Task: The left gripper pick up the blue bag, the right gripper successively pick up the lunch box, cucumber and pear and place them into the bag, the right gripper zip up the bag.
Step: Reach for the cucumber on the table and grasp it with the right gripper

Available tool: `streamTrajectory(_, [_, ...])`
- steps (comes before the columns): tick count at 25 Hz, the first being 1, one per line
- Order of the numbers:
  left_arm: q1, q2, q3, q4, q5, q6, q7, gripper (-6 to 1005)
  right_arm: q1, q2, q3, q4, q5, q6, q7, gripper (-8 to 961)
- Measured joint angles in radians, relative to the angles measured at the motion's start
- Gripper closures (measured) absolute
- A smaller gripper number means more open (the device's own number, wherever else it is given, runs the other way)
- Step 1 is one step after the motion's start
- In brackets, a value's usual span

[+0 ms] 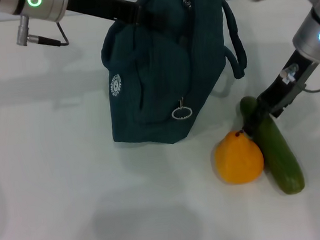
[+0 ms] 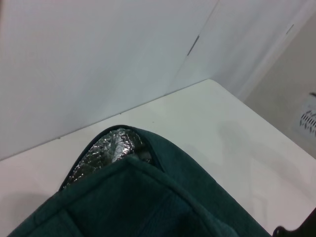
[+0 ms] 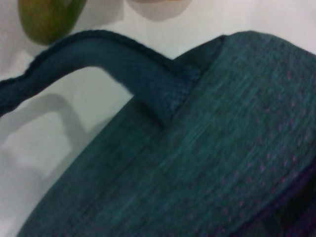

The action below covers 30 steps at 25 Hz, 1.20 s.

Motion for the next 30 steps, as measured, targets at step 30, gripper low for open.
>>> streamTrajectory(30, [0.003,-0.007,-0.003,0.000,0.000,0.006,0.000,959,0.016,0.001,-0.144,0.013,0.046,0.015,0.007,83])
